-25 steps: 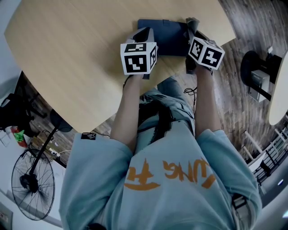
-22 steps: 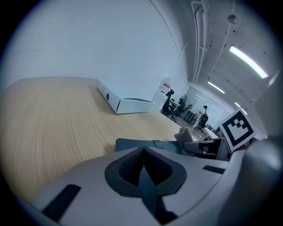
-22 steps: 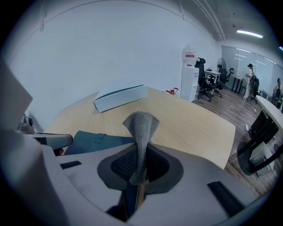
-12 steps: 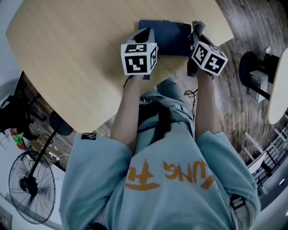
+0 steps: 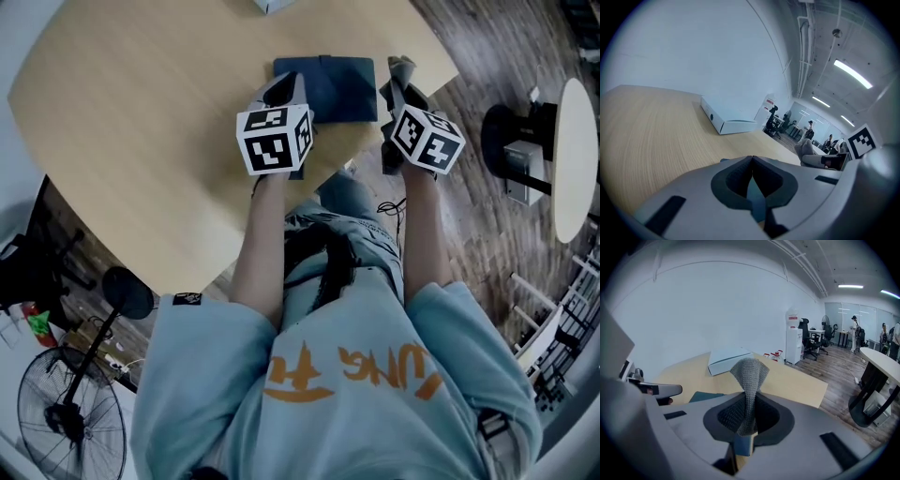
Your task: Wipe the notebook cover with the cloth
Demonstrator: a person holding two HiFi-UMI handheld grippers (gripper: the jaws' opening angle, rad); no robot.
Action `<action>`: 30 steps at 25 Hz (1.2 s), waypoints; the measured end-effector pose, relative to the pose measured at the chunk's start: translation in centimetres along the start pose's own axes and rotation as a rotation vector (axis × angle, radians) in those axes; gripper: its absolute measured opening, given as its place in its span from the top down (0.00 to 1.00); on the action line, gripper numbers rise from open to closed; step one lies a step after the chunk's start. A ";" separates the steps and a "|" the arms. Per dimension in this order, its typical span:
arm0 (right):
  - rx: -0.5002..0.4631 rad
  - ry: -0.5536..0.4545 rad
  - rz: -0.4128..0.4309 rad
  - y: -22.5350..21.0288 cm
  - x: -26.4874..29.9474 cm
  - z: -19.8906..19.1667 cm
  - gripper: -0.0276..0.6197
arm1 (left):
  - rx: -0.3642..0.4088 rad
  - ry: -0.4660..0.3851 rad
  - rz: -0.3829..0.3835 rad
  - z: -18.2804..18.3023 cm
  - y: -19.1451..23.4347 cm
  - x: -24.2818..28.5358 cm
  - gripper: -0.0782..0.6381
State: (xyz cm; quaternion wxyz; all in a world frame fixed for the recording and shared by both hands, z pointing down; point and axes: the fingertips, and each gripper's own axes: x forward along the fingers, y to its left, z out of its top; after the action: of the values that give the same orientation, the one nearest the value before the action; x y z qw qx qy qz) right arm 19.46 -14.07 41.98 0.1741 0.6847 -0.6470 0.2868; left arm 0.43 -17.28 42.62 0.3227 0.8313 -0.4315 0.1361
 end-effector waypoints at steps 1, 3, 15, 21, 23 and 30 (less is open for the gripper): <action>-0.001 -0.013 0.003 -0.2 -0.6 0.4 0.91 | 0.001 -0.016 -0.004 0.4 -0.4 -0.4 0.87; -0.004 -0.048 0.014 -0.3 -1.4 1.4 0.91 | 0.007 -0.049 -0.003 1.5 -0.9 -1.3 0.87; -0.083 -0.384 0.194 2.9 -6.7 13.2 0.92 | 0.090 -0.322 0.107 11.7 -3.4 -8.0 0.87; -0.123 -0.488 0.312 5.1 -9.7 18.8 0.91 | 0.178 -0.482 0.187 17.9 -5.1 -12.8 0.87; -0.127 -0.513 0.320 4.7 -10.4 20.4 0.92 | 0.271 -0.527 0.241 19.8 -6.1 -14.1 0.87; -0.358 -0.664 0.257 2.8 -14.9 24.7 0.92 | 0.301 -0.668 0.358 22.3 -9.4 -17.5 0.87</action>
State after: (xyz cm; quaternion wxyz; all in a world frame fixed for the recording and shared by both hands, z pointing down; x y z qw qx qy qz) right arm 20.84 -17.72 13.32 0.0346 0.6125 -0.7883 -0.0480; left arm -3.53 -16.92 13.06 0.0105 0.7794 -0.6259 -0.0258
